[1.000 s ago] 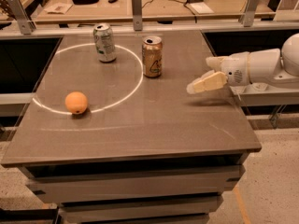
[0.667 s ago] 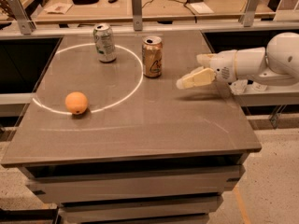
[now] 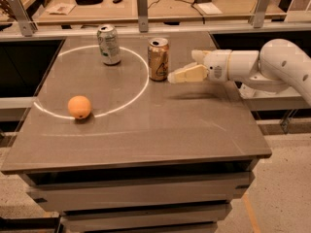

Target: Knock orange can over

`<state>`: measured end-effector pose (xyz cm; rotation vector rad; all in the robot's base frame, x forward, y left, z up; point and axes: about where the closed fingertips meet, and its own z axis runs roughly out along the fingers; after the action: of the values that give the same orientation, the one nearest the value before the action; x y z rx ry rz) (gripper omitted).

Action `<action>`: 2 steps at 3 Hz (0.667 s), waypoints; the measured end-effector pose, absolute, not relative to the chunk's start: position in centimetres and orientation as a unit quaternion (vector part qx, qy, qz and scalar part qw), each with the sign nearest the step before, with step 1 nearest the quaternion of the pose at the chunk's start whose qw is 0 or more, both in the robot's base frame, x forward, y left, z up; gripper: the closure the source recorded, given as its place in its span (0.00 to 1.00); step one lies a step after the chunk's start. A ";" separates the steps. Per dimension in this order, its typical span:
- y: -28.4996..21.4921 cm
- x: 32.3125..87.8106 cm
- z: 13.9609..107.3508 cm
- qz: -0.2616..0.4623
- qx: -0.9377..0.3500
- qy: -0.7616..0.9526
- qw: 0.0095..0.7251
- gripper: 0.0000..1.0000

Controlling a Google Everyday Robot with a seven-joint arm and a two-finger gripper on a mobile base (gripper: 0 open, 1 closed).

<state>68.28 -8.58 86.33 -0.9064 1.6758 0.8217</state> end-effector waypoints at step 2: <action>-4.8 68.8 87.8 0.369 -0.360 0.670 0.535 0.00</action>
Offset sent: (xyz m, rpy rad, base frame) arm 0.0083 0.0621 0.0269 0.1379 -0.0557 0.0207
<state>68.76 -4.84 87.79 -0.8567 1.5949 0.8783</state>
